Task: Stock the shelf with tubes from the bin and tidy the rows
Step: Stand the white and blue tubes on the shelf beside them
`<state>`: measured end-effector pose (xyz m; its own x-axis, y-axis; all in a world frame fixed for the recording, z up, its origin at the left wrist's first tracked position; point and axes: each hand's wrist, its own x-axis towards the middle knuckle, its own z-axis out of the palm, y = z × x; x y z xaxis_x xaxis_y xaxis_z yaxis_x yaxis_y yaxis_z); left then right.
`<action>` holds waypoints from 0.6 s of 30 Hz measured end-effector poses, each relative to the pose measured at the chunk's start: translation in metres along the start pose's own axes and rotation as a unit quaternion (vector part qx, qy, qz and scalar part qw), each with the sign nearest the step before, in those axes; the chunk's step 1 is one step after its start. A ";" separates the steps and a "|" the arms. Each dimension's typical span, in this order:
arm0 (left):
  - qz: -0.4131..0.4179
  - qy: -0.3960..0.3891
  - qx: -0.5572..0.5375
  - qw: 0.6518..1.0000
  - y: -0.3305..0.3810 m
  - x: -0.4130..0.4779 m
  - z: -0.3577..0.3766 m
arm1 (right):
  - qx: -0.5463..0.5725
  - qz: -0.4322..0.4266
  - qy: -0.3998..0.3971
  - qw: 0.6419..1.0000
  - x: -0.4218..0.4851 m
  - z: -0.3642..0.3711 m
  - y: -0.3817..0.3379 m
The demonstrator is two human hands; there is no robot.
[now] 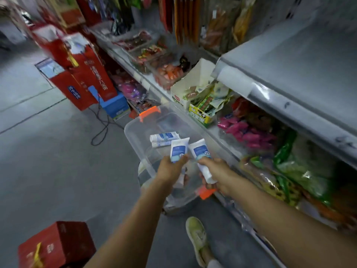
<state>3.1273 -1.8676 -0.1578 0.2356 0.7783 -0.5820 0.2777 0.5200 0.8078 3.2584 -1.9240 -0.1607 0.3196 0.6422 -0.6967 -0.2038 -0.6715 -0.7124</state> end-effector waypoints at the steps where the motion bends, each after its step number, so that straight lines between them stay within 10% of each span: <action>1: 0.016 0.001 0.002 1.000 0.005 -0.025 0.002 | 0.005 -0.015 -0.005 1.000 -0.024 -0.007 -0.002; 18: 0.219 -0.146 0.007 0.965 0.051 -0.317 0.119 | 0.114 -0.198 0.041 0.973 -0.342 -0.174 0.043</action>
<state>3.1778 -2.1298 0.0567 0.5846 0.7894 -0.1875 0.1030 0.1571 0.9822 3.3011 -2.2373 0.0613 0.4859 0.7954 -0.3624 -0.2469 -0.2728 -0.9298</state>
